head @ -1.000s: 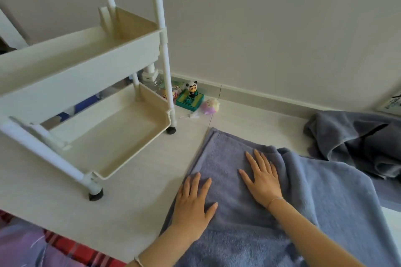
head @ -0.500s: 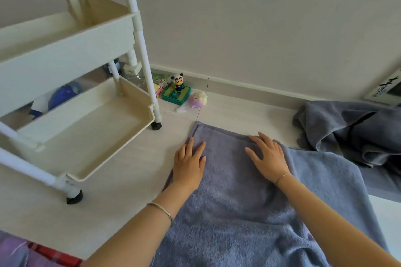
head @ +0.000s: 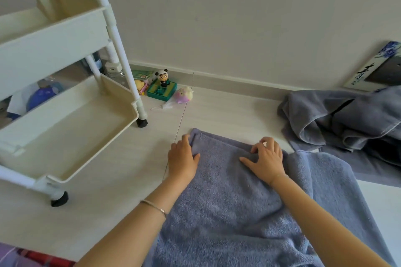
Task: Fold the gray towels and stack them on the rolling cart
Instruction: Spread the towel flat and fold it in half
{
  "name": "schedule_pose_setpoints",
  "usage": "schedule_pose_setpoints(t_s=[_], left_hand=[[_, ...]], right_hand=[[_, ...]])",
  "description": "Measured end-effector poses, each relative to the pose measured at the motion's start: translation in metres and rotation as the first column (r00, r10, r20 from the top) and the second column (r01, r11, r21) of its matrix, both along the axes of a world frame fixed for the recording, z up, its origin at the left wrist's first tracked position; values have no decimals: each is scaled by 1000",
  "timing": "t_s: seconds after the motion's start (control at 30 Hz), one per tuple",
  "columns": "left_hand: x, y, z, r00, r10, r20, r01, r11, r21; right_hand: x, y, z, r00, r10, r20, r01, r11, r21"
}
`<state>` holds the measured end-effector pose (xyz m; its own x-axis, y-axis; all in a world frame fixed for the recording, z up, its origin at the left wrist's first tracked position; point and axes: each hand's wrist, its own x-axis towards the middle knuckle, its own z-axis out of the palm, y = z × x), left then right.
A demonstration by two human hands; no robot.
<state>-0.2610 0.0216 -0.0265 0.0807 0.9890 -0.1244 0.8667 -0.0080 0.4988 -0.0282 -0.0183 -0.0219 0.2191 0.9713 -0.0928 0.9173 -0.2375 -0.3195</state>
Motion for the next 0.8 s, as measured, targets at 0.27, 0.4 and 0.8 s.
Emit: schedule_pose_setpoints(t_s=[0.27, 0.4, 0.8], left_hand=[[-15, 28, 31, 945, -54, 324, 16, 993, 120], [-14, 30, 11, 980, 41, 196, -47, 998, 28], [-12, 43, 6, 989, 80, -121, -77, 997, 28]], right_hand=[[-10, 24, 31, 974, 224, -44, -186, 889, 419], [-12, 46, 7, 983, 75, -169, -77, 997, -6], [-5, 64, -5, 990, 77, -119, -71, 996, 51]])
